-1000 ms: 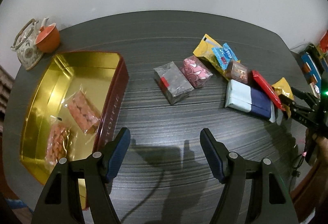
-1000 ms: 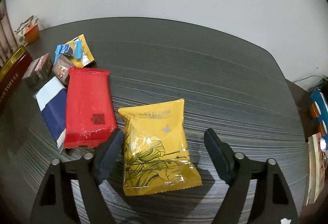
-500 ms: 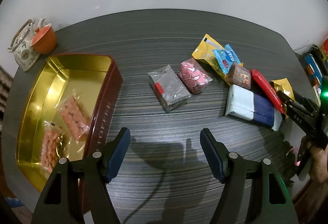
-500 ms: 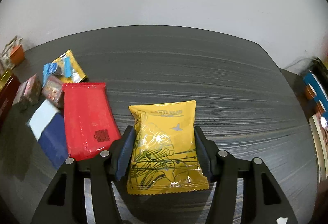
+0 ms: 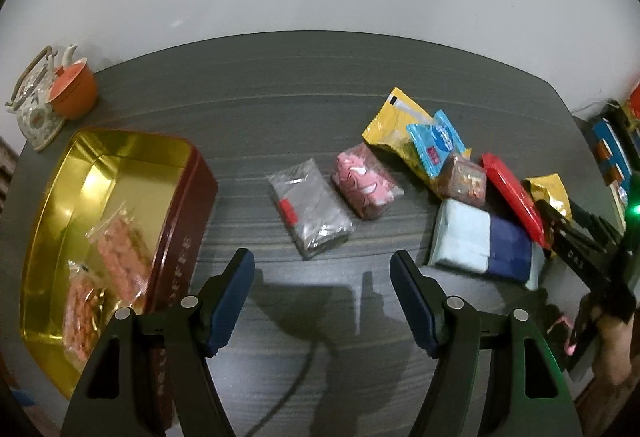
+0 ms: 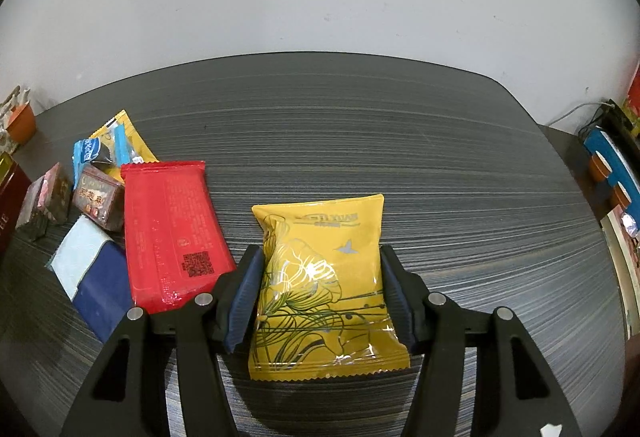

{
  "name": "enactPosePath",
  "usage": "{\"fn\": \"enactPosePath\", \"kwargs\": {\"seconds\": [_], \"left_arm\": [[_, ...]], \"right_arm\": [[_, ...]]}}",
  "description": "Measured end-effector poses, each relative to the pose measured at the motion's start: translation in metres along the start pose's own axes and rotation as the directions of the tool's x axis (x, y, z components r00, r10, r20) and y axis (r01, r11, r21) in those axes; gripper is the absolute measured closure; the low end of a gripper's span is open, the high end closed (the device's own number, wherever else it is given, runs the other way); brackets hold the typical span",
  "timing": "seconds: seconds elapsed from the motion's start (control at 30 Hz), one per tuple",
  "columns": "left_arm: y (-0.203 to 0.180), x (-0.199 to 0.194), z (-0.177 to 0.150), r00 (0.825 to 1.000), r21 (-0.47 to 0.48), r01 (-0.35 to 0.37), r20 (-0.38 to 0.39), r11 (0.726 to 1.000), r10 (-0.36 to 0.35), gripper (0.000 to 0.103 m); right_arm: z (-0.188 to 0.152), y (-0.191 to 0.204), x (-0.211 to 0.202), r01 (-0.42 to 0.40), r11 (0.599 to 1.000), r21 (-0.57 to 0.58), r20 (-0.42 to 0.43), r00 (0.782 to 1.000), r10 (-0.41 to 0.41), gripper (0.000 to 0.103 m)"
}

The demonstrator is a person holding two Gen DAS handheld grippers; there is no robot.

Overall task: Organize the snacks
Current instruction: 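Close the left tool on the small red-tagged clear bag while the right tool holds the yellow bag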

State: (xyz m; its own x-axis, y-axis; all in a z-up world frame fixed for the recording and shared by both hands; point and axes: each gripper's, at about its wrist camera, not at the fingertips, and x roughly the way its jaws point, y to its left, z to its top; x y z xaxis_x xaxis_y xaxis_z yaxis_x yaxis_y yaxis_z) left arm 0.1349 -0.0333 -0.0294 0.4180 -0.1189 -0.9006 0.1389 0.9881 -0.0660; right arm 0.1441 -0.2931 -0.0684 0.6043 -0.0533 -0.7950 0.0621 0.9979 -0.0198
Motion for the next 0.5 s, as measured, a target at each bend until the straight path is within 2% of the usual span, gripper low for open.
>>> {"fn": "enactPosePath", "kwargs": {"seconds": [0.3,0.5], "left_arm": [[0.006,0.024,0.015,0.999,-0.088,-0.01,-0.042,0.996,0.007,0.04],[0.006,0.038,0.023,0.997,-0.088,-0.048,-0.061,0.995,0.043,0.047]], "right_arm": [[-0.001,-0.008,0.002,-0.009,1.0,0.008,-0.002,1.0,0.009,0.047],[-0.001,-0.008,0.002,-0.011,1.0,0.008,-0.003,1.0,0.011,0.047]]}}
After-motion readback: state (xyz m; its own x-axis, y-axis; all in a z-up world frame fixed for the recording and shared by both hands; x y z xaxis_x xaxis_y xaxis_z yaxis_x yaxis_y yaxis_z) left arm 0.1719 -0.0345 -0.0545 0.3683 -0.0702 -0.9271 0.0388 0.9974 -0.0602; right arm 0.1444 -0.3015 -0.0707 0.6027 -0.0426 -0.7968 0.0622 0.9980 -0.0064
